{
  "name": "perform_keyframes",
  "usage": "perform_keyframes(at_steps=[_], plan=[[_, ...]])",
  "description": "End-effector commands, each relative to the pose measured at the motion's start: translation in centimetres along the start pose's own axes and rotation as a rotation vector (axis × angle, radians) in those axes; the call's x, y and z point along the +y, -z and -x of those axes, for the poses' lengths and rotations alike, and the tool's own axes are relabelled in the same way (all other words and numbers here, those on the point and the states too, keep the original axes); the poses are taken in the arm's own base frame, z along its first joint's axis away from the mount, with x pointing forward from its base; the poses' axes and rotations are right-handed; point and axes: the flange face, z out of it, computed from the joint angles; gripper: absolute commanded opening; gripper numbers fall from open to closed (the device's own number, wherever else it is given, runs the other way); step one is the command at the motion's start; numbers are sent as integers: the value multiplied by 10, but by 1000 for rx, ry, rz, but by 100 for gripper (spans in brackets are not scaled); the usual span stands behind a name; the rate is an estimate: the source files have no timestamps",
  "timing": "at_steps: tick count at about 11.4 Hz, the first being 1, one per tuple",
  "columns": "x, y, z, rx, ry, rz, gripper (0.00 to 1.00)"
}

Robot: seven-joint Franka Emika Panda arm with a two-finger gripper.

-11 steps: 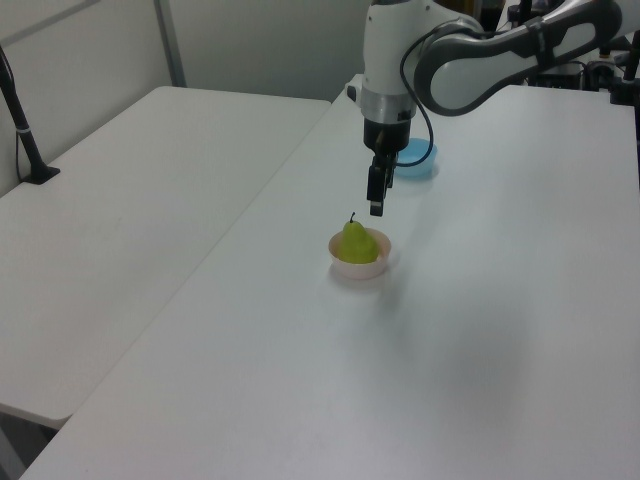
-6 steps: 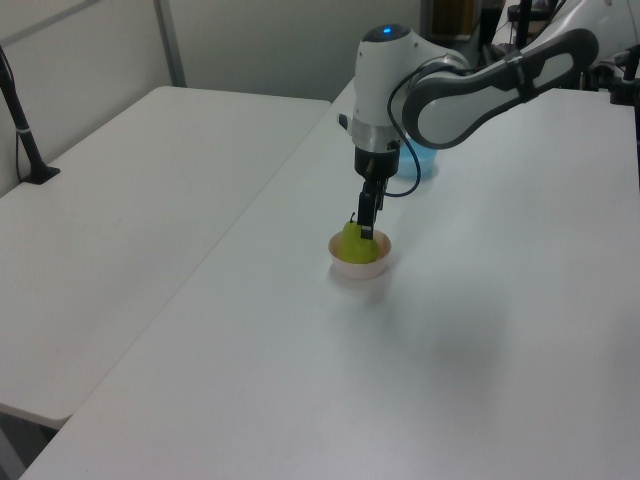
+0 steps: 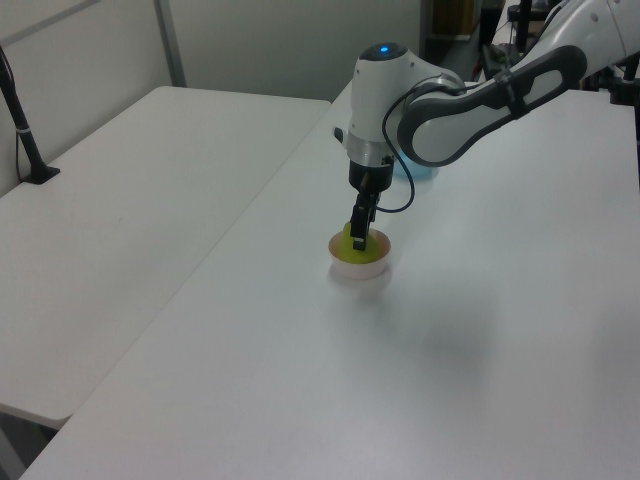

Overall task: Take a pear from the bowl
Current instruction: 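Lower the gripper onto the pear and close it around the pear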

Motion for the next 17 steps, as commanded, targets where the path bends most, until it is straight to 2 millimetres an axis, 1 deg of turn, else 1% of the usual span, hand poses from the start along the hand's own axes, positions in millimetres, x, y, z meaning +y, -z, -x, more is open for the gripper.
perform_keyframes(at_steps=[1, 2, 3, 4, 8, 9, 11, 12, 13, 14, 17], plan=[[-4, -12, 1, 15, 1, 19, 96], [-5, -15, 1, 13, 8, 25, 96], [-6, -21, 1, 9, 9, 26, 93], [-8, -22, -2, 37, 11, 21, 90], [-8, -32, -2, 38, 13, 22, 80], [-9, -32, -2, 39, 20, 29, 73], [-9, -31, -2, 39, 22, 31, 47], [-8, -30, -2, 39, 22, 33, 38], [-10, -28, -1, 38, 26, 32, 37], [-8, -21, -2, 41, 27, 32, 37], [-3, 22, 3, 17, 6, 33, 37]])
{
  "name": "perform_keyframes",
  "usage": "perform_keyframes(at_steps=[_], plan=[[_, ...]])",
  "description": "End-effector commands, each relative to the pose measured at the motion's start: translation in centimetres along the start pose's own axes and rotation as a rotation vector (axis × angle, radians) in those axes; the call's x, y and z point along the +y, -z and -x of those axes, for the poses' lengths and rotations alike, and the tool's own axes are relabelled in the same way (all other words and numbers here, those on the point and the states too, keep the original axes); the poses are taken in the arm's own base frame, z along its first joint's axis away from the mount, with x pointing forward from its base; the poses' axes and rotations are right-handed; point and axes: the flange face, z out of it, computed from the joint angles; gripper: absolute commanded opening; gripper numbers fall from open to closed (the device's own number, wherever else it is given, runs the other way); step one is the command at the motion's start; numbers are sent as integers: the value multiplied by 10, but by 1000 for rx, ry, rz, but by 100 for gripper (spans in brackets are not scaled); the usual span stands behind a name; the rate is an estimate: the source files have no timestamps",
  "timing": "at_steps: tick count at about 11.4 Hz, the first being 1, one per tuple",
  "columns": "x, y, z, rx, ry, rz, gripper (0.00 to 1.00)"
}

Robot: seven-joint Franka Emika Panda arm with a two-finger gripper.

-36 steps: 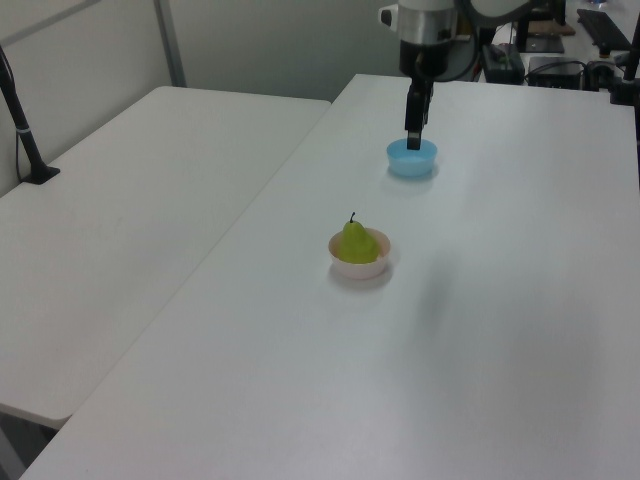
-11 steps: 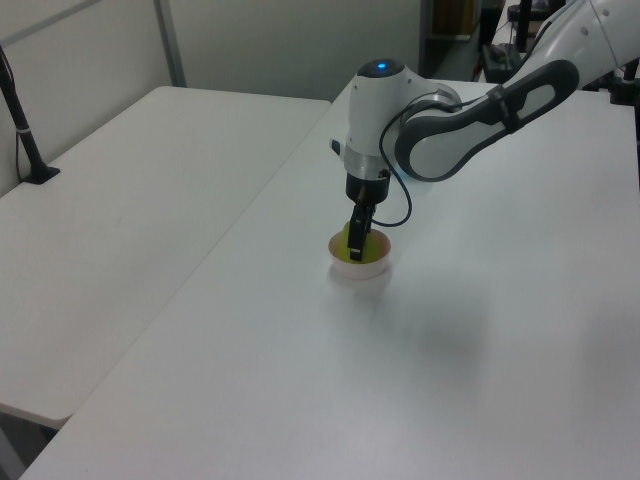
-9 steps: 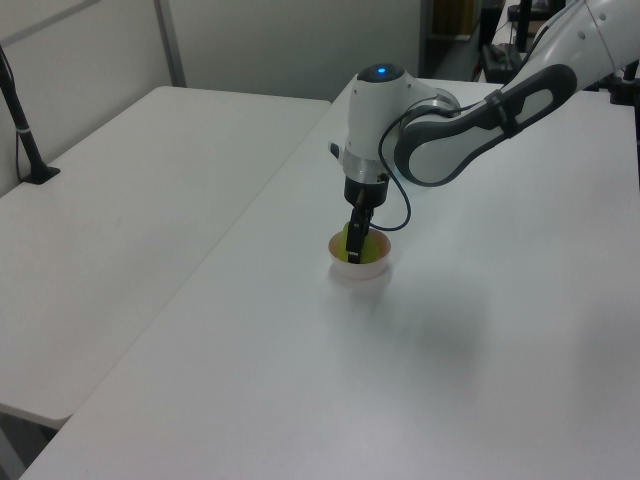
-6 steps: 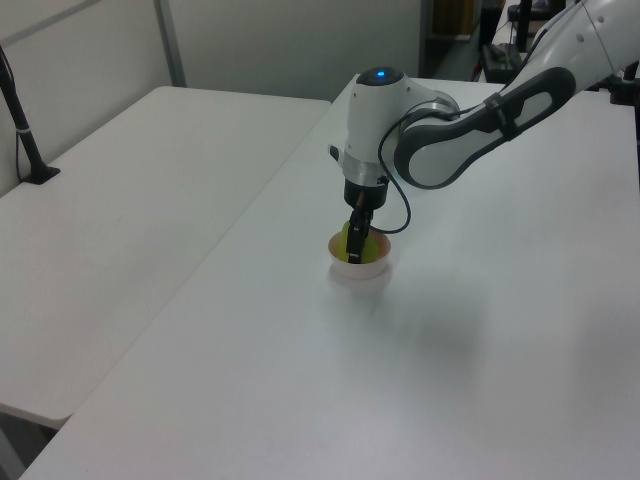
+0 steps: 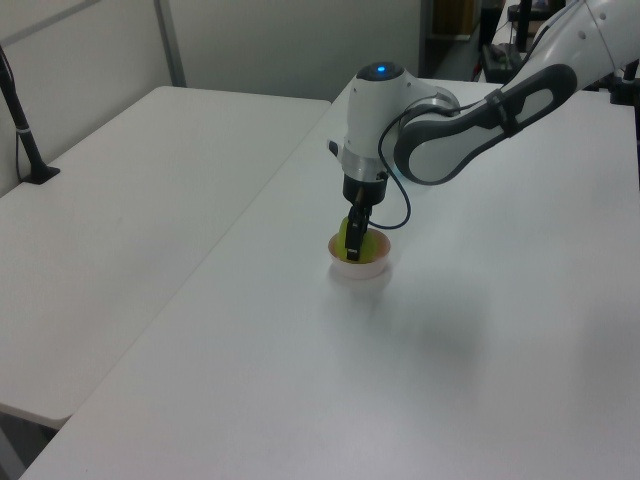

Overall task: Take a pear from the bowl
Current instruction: 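Lower the gripper onto the pear and close it around the pear, then lift the pear out of the pink bowl and carry it toward the blue bowl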

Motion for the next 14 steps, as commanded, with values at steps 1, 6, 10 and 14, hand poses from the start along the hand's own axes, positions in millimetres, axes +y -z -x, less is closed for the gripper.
perform_keyframes(at_steps=[1, 6, 10, 14], plan=[[7, 58, 7, -5, -27, 11, 37], [28, 108, 12, -1, -54, 18, 37], [94, 105, 12, -1, -93, 41, 37], [163, 93, 19, -15, -108, 61, 37]])
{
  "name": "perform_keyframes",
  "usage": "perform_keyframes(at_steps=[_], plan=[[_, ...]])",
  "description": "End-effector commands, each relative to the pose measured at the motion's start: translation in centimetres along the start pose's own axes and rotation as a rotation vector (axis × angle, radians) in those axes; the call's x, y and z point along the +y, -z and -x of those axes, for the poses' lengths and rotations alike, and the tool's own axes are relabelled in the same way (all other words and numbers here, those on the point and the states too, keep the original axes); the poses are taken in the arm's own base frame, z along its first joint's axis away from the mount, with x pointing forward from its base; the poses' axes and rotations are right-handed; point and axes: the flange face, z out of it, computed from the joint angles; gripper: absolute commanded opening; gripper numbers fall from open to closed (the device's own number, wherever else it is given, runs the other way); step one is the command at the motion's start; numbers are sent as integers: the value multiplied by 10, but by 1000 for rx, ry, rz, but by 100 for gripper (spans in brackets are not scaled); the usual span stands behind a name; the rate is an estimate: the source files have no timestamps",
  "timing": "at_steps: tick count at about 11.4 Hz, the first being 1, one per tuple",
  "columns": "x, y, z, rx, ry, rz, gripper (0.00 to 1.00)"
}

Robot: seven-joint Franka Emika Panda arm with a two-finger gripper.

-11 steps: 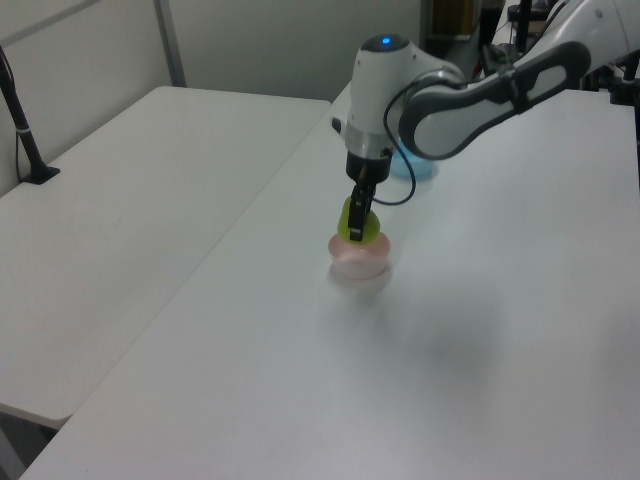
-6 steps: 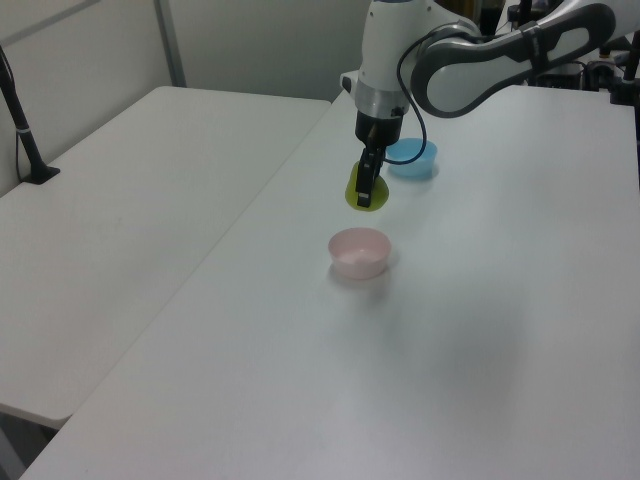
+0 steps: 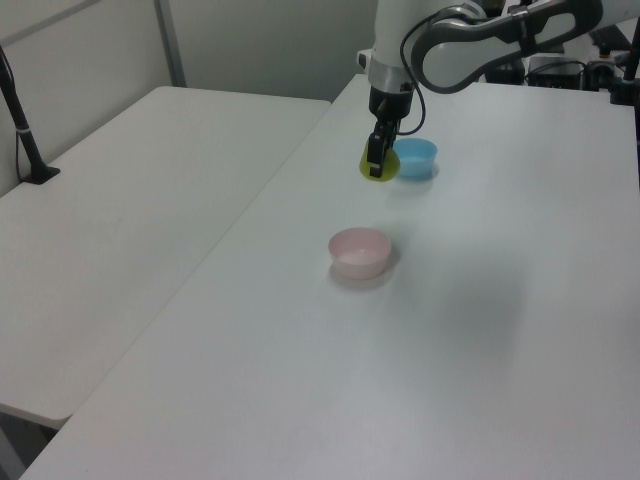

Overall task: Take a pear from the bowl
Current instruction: 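Lift the pear out of the pink bowl and carry it toward the blue bowl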

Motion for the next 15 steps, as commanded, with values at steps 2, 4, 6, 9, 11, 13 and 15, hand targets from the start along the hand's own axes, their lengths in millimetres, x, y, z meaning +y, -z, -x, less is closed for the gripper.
perform_keyframes(at_steps=[2, 4, 6, 9, 11, 13, 15], plan=[[36, -22, 5, -14, 8, 23, 38], [43, -47, 5, -34, 0, 25, 38], [45, -67, 7, -15, -5, 25, 38], [45, -92, 8, 19, -5, 23, 41], [43, -107, 7, 23, -3, 24, 46], [46, -110, 7, 26, -11, 23, 66], [46, -113, 8, 20, -10, 24, 78]])
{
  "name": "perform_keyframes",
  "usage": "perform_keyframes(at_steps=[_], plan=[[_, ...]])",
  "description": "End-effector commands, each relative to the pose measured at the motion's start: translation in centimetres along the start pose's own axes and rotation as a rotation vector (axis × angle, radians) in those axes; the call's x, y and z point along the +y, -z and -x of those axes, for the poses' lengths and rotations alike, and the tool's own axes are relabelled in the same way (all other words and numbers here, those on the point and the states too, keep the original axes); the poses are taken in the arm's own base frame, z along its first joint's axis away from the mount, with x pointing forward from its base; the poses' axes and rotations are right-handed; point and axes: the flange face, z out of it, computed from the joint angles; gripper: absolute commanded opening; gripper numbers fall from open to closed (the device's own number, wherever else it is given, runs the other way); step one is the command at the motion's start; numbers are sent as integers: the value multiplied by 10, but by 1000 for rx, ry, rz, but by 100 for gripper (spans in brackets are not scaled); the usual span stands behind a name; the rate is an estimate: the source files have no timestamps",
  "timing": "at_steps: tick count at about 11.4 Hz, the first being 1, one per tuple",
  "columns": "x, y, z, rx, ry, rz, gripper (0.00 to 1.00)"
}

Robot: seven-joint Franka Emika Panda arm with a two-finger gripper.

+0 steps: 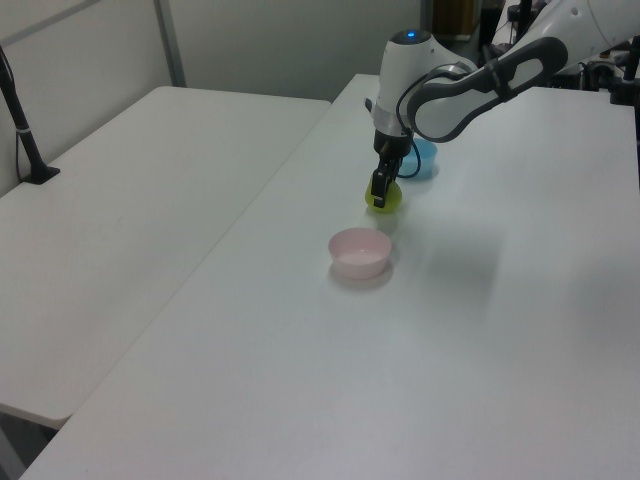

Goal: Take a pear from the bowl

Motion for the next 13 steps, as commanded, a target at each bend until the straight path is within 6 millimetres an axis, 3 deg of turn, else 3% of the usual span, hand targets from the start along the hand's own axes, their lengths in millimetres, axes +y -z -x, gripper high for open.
perform_keyframes(at_steps=[1, 3, 4, 10, 13], plan=[[0, 2, 1, 20, 17, 14, 81], [2, 7, 1, 20, 12, 15, 100], [3, 25, -1, 38, 8, 15, 100], [0, 155, 22, -39, 7, 13, 100], [2, 232, 52, -85, -29, 8, 100]])
